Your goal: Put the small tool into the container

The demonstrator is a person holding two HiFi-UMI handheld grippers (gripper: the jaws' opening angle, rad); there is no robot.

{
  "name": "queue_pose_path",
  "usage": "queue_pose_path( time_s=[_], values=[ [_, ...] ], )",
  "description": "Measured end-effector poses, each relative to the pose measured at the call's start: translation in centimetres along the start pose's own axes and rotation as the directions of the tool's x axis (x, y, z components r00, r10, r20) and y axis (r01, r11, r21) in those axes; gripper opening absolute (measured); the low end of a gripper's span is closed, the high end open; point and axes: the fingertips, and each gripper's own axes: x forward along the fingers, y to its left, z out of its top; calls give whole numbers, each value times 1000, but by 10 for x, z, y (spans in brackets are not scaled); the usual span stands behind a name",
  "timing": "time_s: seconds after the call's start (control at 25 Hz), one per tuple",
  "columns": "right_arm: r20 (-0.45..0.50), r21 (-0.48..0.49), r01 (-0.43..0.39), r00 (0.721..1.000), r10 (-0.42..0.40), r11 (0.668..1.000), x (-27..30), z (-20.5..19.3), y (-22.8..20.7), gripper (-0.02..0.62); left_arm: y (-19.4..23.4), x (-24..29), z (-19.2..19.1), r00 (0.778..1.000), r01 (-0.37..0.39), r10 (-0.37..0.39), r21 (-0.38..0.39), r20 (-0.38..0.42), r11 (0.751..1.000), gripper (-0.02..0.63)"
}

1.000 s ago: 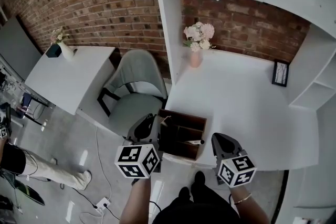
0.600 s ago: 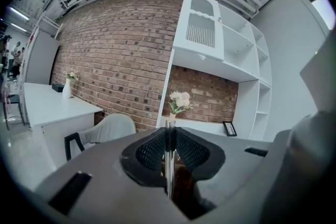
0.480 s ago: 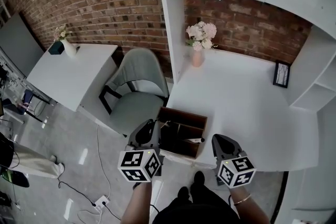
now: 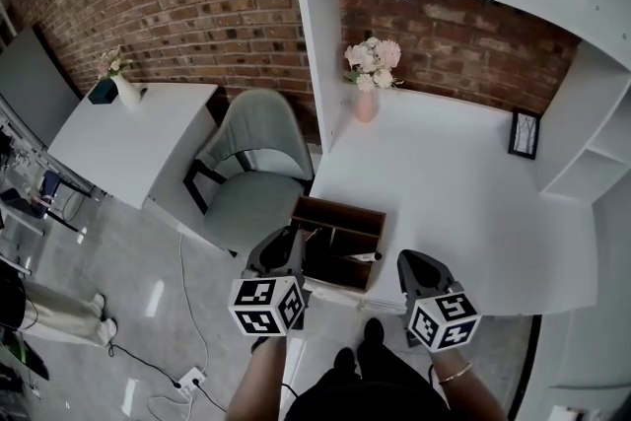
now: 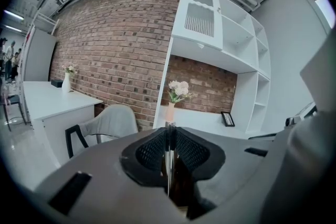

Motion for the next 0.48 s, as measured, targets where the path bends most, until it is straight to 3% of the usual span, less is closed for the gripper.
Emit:
queue_pose_path(
  time_s=[0.48],
  values=[
    [6, 15, 24, 1000, -24, 1000, -12, -7, -2, 5, -6, 9, -20, 998, 21, -20, 24, -67, 999, 67]
  ],
)
